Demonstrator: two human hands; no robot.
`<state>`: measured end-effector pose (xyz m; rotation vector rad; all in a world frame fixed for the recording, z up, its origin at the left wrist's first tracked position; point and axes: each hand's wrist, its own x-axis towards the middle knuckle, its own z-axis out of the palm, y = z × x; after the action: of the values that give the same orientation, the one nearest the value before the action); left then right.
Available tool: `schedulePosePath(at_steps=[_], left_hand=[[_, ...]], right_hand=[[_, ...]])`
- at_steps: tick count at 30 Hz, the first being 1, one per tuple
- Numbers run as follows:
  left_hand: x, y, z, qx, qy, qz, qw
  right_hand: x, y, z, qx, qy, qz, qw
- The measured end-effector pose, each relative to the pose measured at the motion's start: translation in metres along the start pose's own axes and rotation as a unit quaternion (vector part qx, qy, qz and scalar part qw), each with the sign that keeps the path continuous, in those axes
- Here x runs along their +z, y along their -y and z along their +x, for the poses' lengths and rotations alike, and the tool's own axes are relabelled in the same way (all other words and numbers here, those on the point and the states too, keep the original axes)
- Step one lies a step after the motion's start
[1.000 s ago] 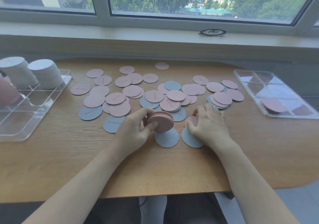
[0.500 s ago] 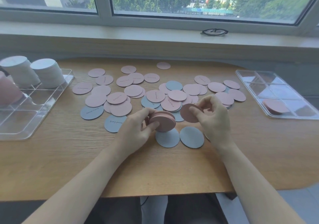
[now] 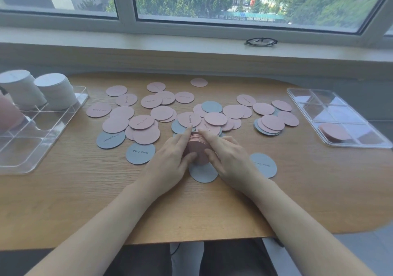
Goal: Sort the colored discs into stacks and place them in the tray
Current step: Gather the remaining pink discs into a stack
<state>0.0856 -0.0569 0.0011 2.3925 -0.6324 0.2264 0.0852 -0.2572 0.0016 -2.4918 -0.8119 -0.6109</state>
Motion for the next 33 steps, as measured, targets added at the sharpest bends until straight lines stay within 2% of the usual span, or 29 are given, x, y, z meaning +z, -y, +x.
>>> schedulePosePath(at_steps=[3,5,7,9,11,14,17,19,23,27,30,33], left_hand=[[-0.003,-0.001,0.000,0.007,-0.014,-0.033,0.999],[-0.006,-0.003,0.000,-0.006,-0.032,-0.059,0.998],[-0.008,-0.006,-0.002,-0.022,-0.036,-0.074,0.996],[-0.010,-0.007,-0.002,-0.031,-0.034,-0.082,0.996],[-0.010,-0.007,-0.003,-0.032,-0.035,-0.086,0.995],[-0.010,-0.006,-0.002,-0.033,-0.031,-0.091,0.995],[-0.009,-0.006,-0.003,-0.033,-0.030,-0.094,0.995],[-0.008,-0.005,-0.002,-0.032,-0.031,-0.097,0.994],[-0.008,-0.005,-0.002,-0.033,-0.027,-0.098,0.994],[-0.009,-0.006,-0.004,-0.036,-0.025,-0.098,0.994],[-0.009,-0.004,-0.004,-0.043,-0.029,-0.100,0.994],[-0.010,-0.005,-0.004,-0.048,-0.039,-0.107,0.992]], right_hand=[[0.001,0.000,0.000,-0.021,0.011,-0.020,1.000],[-0.003,0.000,-0.001,-0.001,0.026,0.011,1.000],[-0.010,-0.006,0.000,0.056,0.010,0.052,0.997],[-0.020,-0.026,0.003,0.139,-0.069,0.071,0.985],[-0.033,-0.052,0.005,0.235,-0.124,0.020,0.964],[-0.053,-0.094,0.006,0.371,-0.066,-0.097,0.921],[-0.062,-0.119,0.004,0.432,0.007,-0.116,0.894],[-0.057,-0.126,0.000,0.431,0.015,-0.122,0.894],[-0.051,-0.128,-0.005,0.420,-0.041,-0.107,0.900],[-0.052,-0.129,-0.007,0.413,-0.061,-0.091,0.904],[-0.055,-0.125,-0.010,0.394,-0.109,-0.085,0.908],[-0.055,-0.121,-0.010,0.347,-0.167,-0.126,0.914]])
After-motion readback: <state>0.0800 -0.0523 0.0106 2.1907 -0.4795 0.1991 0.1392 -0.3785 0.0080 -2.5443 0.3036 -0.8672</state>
